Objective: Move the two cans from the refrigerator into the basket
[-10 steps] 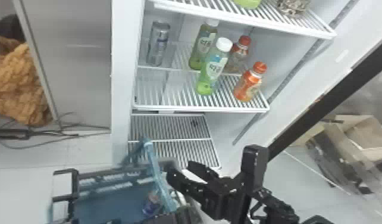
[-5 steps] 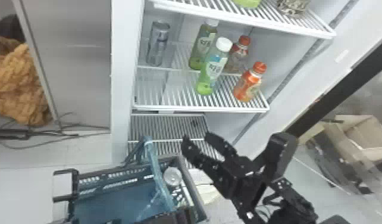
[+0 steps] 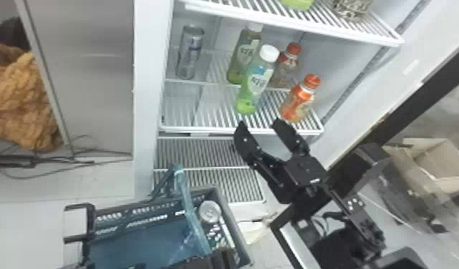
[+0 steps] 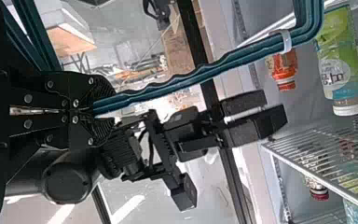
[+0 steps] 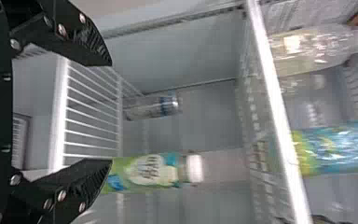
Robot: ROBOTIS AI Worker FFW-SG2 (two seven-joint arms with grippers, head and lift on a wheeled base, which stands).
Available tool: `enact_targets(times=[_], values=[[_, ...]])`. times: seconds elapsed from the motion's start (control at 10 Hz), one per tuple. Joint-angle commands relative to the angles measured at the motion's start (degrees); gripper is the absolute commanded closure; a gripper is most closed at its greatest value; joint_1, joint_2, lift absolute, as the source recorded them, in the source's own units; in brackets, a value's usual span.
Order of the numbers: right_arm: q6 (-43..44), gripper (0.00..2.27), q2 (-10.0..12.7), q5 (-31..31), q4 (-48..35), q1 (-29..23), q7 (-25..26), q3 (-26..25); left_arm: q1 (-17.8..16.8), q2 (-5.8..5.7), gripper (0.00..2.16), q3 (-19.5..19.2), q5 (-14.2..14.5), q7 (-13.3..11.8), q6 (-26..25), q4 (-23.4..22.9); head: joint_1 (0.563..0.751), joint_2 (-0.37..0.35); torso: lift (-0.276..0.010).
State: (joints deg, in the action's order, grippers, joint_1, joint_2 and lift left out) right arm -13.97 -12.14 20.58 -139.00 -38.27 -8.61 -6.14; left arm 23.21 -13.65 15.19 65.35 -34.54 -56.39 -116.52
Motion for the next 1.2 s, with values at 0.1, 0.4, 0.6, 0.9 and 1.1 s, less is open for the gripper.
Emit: enact_targets(times=[0.1, 0.4, 0.6, 0.9, 1.1], values=[[6.4, 0.11, -0.3, -0.7, 5.2, 4.5, 0.0, 1.9, 0.0, 0.03, 1.21, 0.0, 0.0, 0.0, 0.0, 0.0, 0.695, -0.350, -0.276], [11.6, 0.11, -0.7, -0.6, 12.2, 10.9, 0.2, 4.3, -0.1, 0.03, 1.21, 0.1, -0.1, 0.0, -0.1, 0.2, 0.695, -0.350, -0.276], [13.1, 0.11, -0.9, -0.6, 16.2, 14.7, 0.4, 5.8, -0.3, 0.03, 1.21, 0.2, -0.1, 0.0, -0.1, 0.2, 0.695, -0.350, -0.276], [13.1, 0.10, -1.5, -0.6, 20.8, 18.9, 0.5, 9.2, -0.4, 0.03, 1.21, 0.3, -0.1, 0.0, -0.1, 0.3, 0.695, -0.350, -0.276], [13.1, 0.10, -1.6, -0.7, 23.5, 21.4, 0.8, 10.8, -0.4, 0.03, 1.21, 0.3, -0.1, 0.0, -0.3, 0.3, 0.695, -0.350, -0.276]])
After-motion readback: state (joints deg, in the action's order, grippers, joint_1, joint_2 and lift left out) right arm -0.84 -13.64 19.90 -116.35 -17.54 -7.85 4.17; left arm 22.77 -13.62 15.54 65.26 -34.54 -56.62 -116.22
